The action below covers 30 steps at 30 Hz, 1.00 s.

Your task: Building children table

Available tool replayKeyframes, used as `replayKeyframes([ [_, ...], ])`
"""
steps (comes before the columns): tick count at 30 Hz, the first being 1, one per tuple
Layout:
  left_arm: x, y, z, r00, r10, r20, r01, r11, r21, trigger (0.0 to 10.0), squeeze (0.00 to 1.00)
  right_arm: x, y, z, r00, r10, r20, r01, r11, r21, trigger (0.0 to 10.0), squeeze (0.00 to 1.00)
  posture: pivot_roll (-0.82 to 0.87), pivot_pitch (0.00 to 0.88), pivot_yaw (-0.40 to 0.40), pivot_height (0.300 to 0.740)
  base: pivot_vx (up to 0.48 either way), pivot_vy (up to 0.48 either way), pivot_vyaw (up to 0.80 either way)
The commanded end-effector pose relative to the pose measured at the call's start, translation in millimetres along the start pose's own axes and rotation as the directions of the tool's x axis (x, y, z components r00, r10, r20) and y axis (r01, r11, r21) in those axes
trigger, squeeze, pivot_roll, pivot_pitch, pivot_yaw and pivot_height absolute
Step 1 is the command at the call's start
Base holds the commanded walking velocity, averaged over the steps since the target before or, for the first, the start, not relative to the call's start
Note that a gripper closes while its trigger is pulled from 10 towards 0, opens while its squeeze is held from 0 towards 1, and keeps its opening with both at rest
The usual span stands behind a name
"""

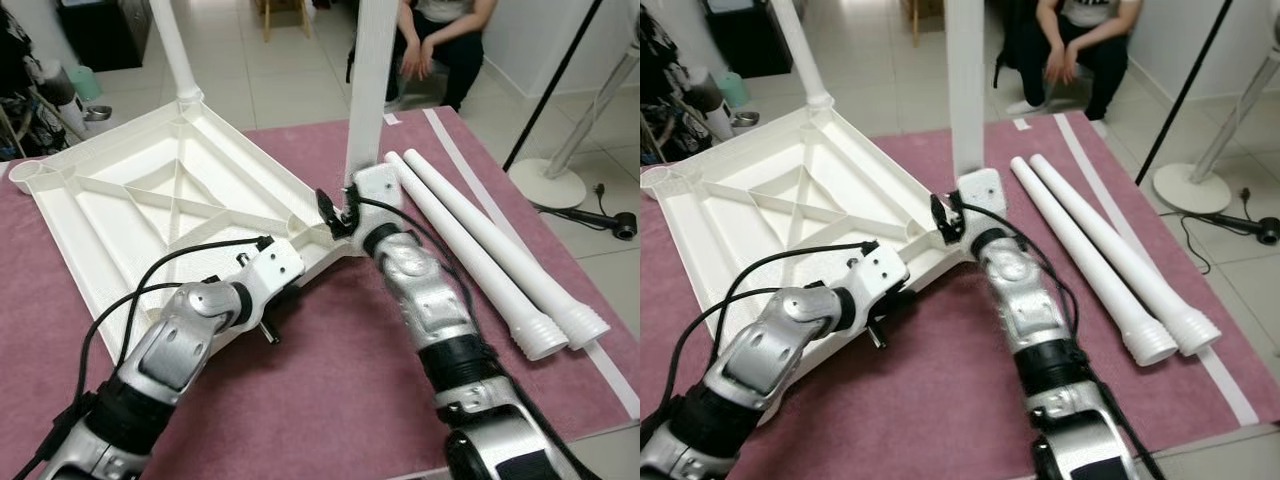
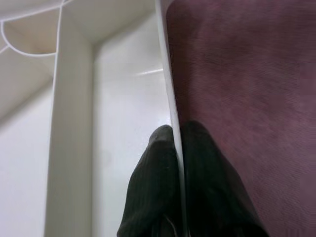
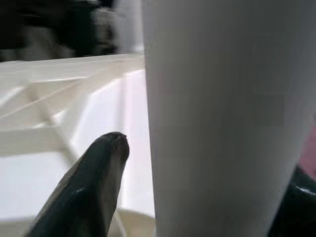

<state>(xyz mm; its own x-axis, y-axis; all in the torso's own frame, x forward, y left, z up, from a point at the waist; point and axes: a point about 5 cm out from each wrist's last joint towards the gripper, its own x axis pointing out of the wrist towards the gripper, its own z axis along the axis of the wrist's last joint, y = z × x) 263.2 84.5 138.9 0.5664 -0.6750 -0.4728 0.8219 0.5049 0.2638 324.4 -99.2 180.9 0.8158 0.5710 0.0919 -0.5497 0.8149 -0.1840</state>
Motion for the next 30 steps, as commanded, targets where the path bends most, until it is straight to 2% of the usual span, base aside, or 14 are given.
replayKeyframes([
  [1,-15.7,-0.6,40.5,0.977,-0.023,0.213,-0.016,0.984,0.179,10.0,0.0,-1.3,38.4,4.1,0.946,0.323,0.029,-0.324,0.945,0.038,10.0,0.0,0.05,0.0,0.07,0.74,0.0,0.0,0.0],
  [3,-23.7,-5.3,34.8,0.974,-0.087,0.208,0.041,0.975,0.217,10.0,0.0,-13.9,37.3,2.9,0.9,0.435,0.013,-0.435,0.899,0.044,10.0,0.0,0.05,0.0,0.07,0.74,0.0,0.0,0.0],
  [5,-39.6,-13.7,19.8,0.967,-0.192,0.168,0.144,0.955,0.26,10.0,0.0,-34.0,31.0,-4.9,0.816,0.575,-0.058,-0.572,0.818,0.056,10.0,0.0,0.05,0.0,0.073,0.74,0.0,0.0,0.0],
  [11,-48.6,-15.9,10.0,0.964,-0.226,0.141,0.186,0.949,0.255,10.0,0.0,-42.0,25.2,-10.1,0.773,0.625,-0.105,-0.624,0.78,0.052,10.0,0.0,0.06,0.0,0.071,0.74,0.0,0.0,0.0],
  [12,-49.9,-14.3,6.8,0.968,-0.211,0.133,0.173,0.953,0.249,10.0,0.0,-41.7,23.3,-10.3,0.761,0.64,-0.104,-0.638,0.768,0.058,2.0,0.0,0.06,0.0,0.069,0.74,0.0,0.0,0.0],
  [13,-49.9,-14.3,6.8,0.968,-0.211,0.133,0.173,0.953,0.249,10.0,0.0,-41.7,23.3,-10.3,0.761,0.64,-0.104,-0.638,0.768,0.058,2.0,0.0,0.06,0.0,0.069,0.74,0.0,0.0,0.0],
  [14,-48.9,-12.7,7.1,0.972,-0.188,0.141,0.153,0.961,0.232,10.0,0.0,-38.4,23.0,-9.7,0.767,0.636,-0.088,-0.632,0.772,0.067,0.0,0.0,0.06,0.0,0.064,0.74,0.0,0.0,0.0],
  [17,-47.9,-11.7,7.6,0.974,-0.173,0.148,0.138,0.966,0.22,10.0,0.0,-36.1,23.1,-9.2,0.771,0.633,-0.076,-0.628,0.774,0.074,0.0,0.0,0.06,0.0,0.062,0.74,0.0,0.0,0.0],
  [18,-42.3,-9.3,12.5,0.977,-0.128,0.171,0.095,0.978,0.186,10.0,0.0,-28.3,24.1,-13.2,0.814,0.573,-0.094,-0.569,0.82,0.067,0.0,0.0,0.06,0.0,0.06,0.74,0.0,0.0,0.0],
  [21,-36.7,-7.0,16.6,0.979,-0.084,0.184,0.055,0.986,0.156,10.0,0.0,-21.5,24.9,-17.4,0.855,0.505,-0.117,-0.502,0.863,0.054,0.0,0.0,0.06,0.0,0.06,0.74,0.0,0.0,0.0],
  [22,-28.7,-3.1,21.4,0.981,-0.021,0.191,-0.001,0.993,0.118,10.0,0.0,-13.2,24.4,-22.3,0.907,0.394,-0.15,-0.393,0.919,0.039,0.0,0.0,0.06,0.0,0.061,0.74,0.0,0.0,0.0],
  [23,-28.7,-3.1,21.4,0.981,-0.021,0.191,-0.001,0.993,0.118,10.0,0.0,-13.2,24.4,-22.3,0.907,0.394,-0.15,-0.393,0.919,0.039,0.0,0.0,0.06,0.0,0.061,0.74,0.0,0.0,0.0],
  [24,-15.2,3.3,30.3,0.979,0.076,0.191,-0.09,0.994,0.067,10.0,0.0,-1.3,21.5,-28.7,0.963,0.182,-0.199,-0.185,0.983,0.002,0.0,0.0,0.06,0.0,0.062,0.74,0.0,0.0,0.0],
  [30,0.3,10.2,43.4,0.969,0.159,0.191,-0.166,0.986,0.021,10.0,0.0,9.2,13.8,-30.0,0.967,-0.115,-0.226,0.105,0.993,-0.057,0.0,0.0,0.06,0.0,0.069,0.74,0.0,0.0,0.0],
])
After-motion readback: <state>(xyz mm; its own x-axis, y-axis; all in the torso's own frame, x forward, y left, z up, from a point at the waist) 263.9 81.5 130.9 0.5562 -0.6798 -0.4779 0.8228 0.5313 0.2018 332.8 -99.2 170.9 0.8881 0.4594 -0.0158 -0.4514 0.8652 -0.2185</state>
